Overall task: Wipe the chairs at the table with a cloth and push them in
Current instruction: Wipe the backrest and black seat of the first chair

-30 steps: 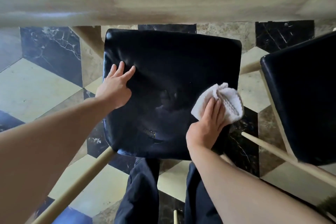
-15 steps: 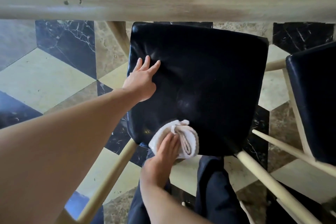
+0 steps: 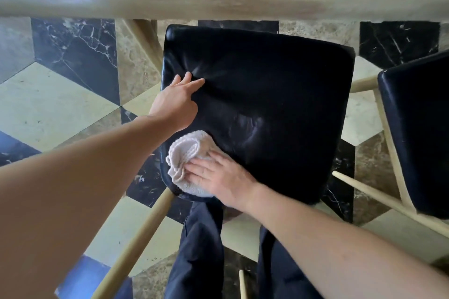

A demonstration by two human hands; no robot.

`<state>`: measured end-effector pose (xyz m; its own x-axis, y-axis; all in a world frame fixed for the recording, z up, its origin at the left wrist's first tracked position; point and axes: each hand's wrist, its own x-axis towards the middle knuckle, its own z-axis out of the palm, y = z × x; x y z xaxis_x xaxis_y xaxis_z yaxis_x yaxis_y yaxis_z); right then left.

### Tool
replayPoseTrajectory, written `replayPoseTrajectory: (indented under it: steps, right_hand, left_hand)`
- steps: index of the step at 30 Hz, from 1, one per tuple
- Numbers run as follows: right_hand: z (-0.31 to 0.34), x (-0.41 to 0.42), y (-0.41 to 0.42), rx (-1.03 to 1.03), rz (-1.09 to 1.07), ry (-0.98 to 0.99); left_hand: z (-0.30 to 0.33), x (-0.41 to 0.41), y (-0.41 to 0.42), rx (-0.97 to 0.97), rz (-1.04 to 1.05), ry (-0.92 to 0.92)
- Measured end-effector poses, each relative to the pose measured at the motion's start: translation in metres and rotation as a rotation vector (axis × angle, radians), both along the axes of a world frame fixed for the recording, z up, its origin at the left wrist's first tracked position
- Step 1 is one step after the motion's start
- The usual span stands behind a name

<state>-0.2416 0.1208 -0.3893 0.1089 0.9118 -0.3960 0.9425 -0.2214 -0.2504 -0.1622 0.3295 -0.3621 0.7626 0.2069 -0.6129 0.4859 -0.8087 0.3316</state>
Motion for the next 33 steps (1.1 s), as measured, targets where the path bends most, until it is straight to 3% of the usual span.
replayPoseTrajectory:
  steps: [4, 10, 12, 16, 22, 24, 30, 33]
  right_hand:
    - [0.0, 0.083, 0.004, 0.03, -0.013, -0.091]
    - [0.016, 0.199, -0.025, -0.011, -0.484, -0.122]
    - [0.016, 0.206, -0.029, -0.006, -0.612, -0.107]
    - [0.012, 0.166, -0.017, 0.175, -0.794, -0.019]
    - [0.009, 0.038, -0.048, 0.277, -0.12, 0.155]
    - [0.005, 0.007, -0.074, 0.175, 0.092, 0.112]
    - [-0.004, 0.033, -0.138, 0.146, 0.454, 0.039]
    - [-0.004, 0.08, -0.156, 0.175, 0.404, 0.007]
  left_hand:
    - [0.001, 0.001, -0.002, -0.019, 0.138, -0.02]
    - [0.001, -0.009, -0.022, 0.073, -0.03, 0.023]
    - [-0.001, -0.014, -0.028, 0.097, -0.109, 0.03]
    - [-0.002, -0.008, -0.013, 0.036, -0.076, -0.013]
    - [-0.002, -0.002, -0.001, 0.01, -0.057, 0.008]
    - [-0.004, -0.006, -0.008, 0.022, -0.059, 0.007]
    - [-0.004, -0.009, -0.015, 0.076, -0.073, -0.032]
    - [-0.003, -0.007, -0.014, 0.067, -0.065, -0.034]
